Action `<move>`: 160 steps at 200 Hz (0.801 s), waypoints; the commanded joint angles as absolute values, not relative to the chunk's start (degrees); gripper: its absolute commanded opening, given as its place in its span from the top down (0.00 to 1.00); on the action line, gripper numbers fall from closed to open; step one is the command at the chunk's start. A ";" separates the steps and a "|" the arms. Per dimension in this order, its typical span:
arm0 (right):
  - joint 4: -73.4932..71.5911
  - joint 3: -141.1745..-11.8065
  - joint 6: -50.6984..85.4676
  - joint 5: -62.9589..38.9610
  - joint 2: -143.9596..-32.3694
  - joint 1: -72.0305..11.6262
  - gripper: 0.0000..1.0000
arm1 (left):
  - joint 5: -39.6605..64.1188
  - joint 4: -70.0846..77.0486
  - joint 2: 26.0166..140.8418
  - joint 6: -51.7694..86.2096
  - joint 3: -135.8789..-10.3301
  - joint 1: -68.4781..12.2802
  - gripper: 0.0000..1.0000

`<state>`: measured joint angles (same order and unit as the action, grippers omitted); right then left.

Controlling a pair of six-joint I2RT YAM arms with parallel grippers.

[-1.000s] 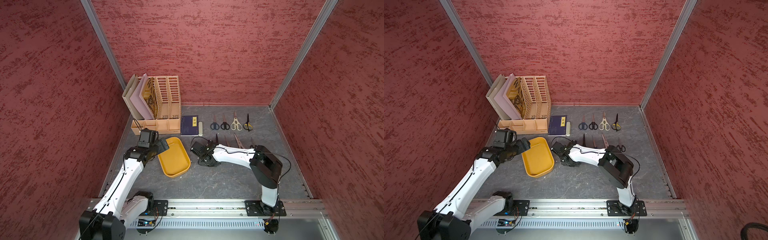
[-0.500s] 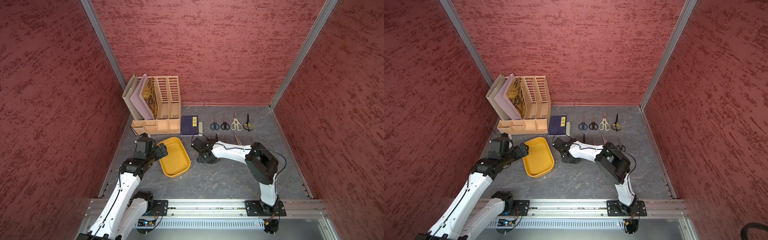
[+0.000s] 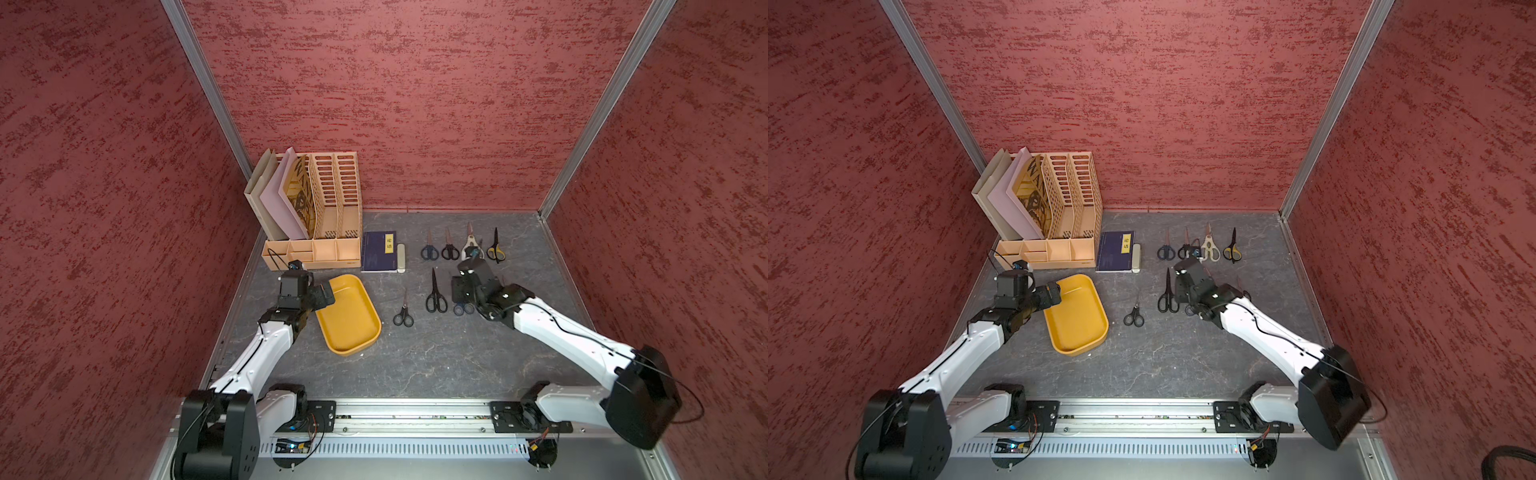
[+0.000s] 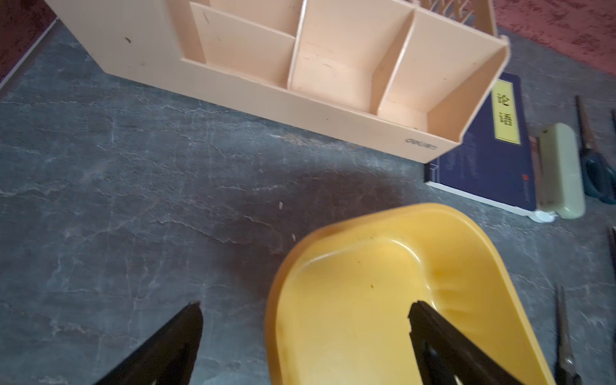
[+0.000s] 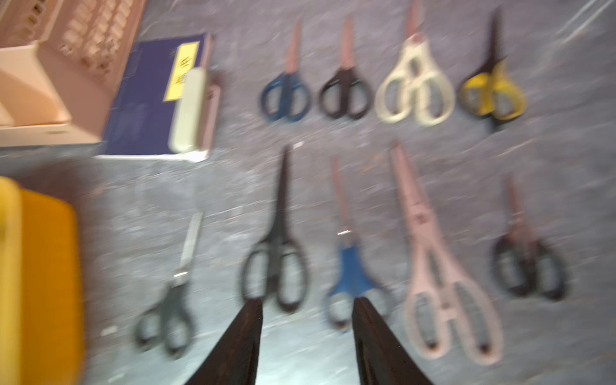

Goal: Take the scissors out of the storage box
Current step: Reset both arms

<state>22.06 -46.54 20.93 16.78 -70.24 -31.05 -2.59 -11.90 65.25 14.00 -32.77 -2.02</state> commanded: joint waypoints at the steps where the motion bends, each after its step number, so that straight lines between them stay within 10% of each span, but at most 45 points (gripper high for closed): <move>1: 6.15 -36.51 6.34 15.28 -65.68 -22.53 0.51 | -3.52 -2.25 68.33 8.21 -34.91 -1.12 0.00; 81: -32.94 -22.23 0.92 5.27 -72.65 -2.07 0.46 | -5.30 32.50 76.71 -0.21 -24.35 0.00 0.00; 95: -43.40 -20.61 1.59 4.52 -75.94 -1.99 0.28 | -5.11 36.57 78.89 -0.70 -24.63 -0.15 0.00; 102: -44.09 -21.06 -0.26 2.71 -77.41 -1.98 0.02 | -4.87 39.32 80.04 -0.68 -24.20 -0.26 0.00; 160: -51.72 -22.71 -1.42 -1.58 -88.61 -0.95 0.01 | -3.63 51.84 87.38 -1.01 -20.79 -0.42 0.00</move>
<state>-45.15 -21.32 -0.75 1.56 -89.17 -1.74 -4.56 46.37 87.05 -0.03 -21.23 -0.60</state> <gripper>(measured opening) 0.985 0.996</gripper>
